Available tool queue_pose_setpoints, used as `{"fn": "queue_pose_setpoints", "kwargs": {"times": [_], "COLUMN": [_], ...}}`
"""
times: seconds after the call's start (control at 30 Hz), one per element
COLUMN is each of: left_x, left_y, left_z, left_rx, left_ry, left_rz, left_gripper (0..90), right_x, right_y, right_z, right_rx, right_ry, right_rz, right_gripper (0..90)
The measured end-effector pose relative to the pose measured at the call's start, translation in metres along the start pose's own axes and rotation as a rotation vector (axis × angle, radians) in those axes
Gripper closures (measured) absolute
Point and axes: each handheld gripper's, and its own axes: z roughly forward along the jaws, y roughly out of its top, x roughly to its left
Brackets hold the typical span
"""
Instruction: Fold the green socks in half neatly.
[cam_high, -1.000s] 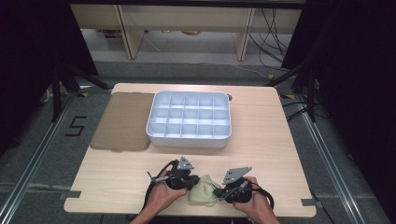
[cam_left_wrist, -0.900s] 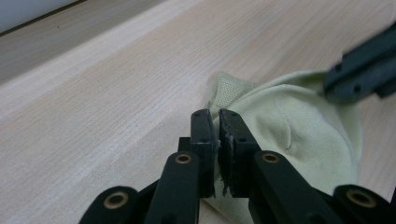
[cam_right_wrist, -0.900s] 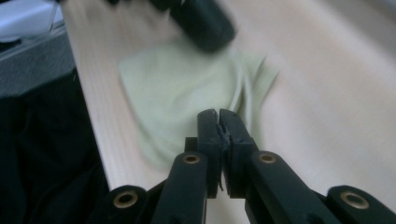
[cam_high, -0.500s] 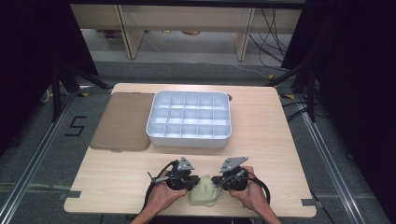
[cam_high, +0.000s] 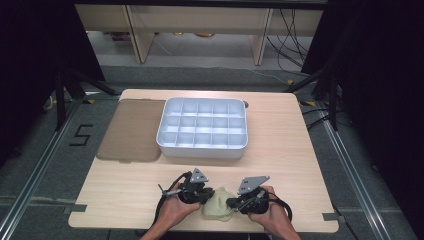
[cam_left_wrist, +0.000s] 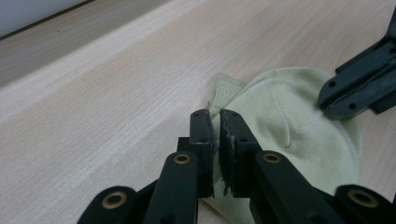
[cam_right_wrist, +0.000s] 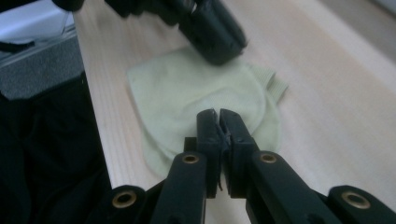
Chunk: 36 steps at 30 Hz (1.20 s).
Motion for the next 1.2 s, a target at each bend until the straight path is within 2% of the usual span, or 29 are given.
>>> {"fn": "queue_pose_setpoints", "kwargs": {"times": [0.1, 0.17, 0.27, 0.37, 0.4, 0.47, 0.5, 0.6, 0.63, 0.67, 0.73, 0.77, 0.8, 0.83, 0.93, 1.07, 1.1, 1.13, 1.17, 1.2], "left_x": [0.001, 0.0, -0.007, -0.016, -0.02, -0.022, -0.022, -0.021, -0.019, -0.02, -0.02, -0.018, -0.02, -0.018, -0.017, -0.019, -0.02, -0.018, -0.018, -0.017], "left_y": [-0.001, -0.002, -0.008, -0.018, -0.024, -0.03, -0.032, -0.036, -0.035, -0.034, -0.034, -0.033, -0.034, -0.032, -0.03, -0.028, -0.027, -0.027, -0.027, -0.027], "left_z": [-0.004, -0.008, -0.02, -0.027, -0.028, -0.028, -0.028, -0.024, -0.026, -0.026, -0.026, -0.028, -0.027, -0.029, -0.031, -0.029, -0.027, -0.026, -0.025, -0.023], "left_rx": [-0.017, -0.033, -0.06, -0.05, -0.039, -0.024, -0.007, 0.0, 0.021, 0.006, 0.0, 0.01, -0.013, -0.016, -0.034, -0.022, -0.033, -0.004, 0.0, 0.019], "left_ry": [-0.005, -0.009, -0.064, -0.095, -0.107, -0.117, -0.111, -0.115, -0.101, -0.085, -0.096, -0.09, -0.089, -0.082, -0.078, -0.081, -0.083, -0.079, -0.067, -0.077], "left_rz": [-0.005, -0.016, -0.038, -0.039, -0.052, -0.04, -0.025, -0.03, 0.002, -0.01, -0.031, -0.008, -0.043, -0.023, -0.037, -0.03, -0.03, -0.003, -0.003, 0.012], "left_gripper": [81.8, 81.8, 81.6, 81.6, 81.6, 81.7, 81.7, 82.9, 82.7, 82.3, 81.7, 81.2, 80.9, 80.7, 80.6, 80.7, 80.9, 81.1, 81.5, 81.8], "right_x": [-0.001, -0.001, -0.001, -0.002, -0.002, -0.002, -0.002, -0.001, -0.002, -0.002, -0.001, -0.001, -0.001, -0.001, -0.002, -0.008, -0.01, -0.011, -0.013, -0.015], "right_y": [-0.004, -0.005, -0.004, -0.005, -0.005, -0.005, -0.005, -0.005, -0.005, -0.005, -0.005, -0.005, -0.005, -0.004, -0.001, 0.004, 0.005, 0.006, 0.007, 0.007], "right_z": [0.003, 0.006, 0.004, 0.005, 0.005, 0.006, 0.007, 0.005, 0.006, 0.005, 0.005, 0.006, 0.004, 0.003, -0.002, -0.007, -0.007, -0.006, -0.005, -0.003], "right_rx": [0.024, 0.013, 0.024, 0.024, 0.027, 0.017, 0.018, 0.03, 0.027, 0.025, 0.03, 0.014, 0.02, 0.015, -0.011, -0.043, -0.042, -0.041, -0.033, -0.032], "right_ry": [-0.025, -0.012, -0.016, -0.014, -0.018, -0.026, -0.026, -0.003, 0.001, -0.006, -0.007, -0.011, -0.005, -0.009, -0.022, -0.051, -0.053, -0.06, -0.059, -0.063], "right_rz": [0.007, 0.02, 0.01, 0.022, 0.02, 0.027, 0.029, 0.024, 0.008, 0.009, 0.028, 0.022, 0.027, 0.022, 0.024, 0.025, 0.034, 0.028, 0.036, 0.032], "right_gripper": [87.3, 87.4, 87.3, 87.3, 87.3, 87.3, 87.3, 87.3, 87.3, 87.3, 87.3, 87.3, 87.0, 86.8, 86.7, 86.6, 86.7, 86.7, 86.7, 86.8]}}
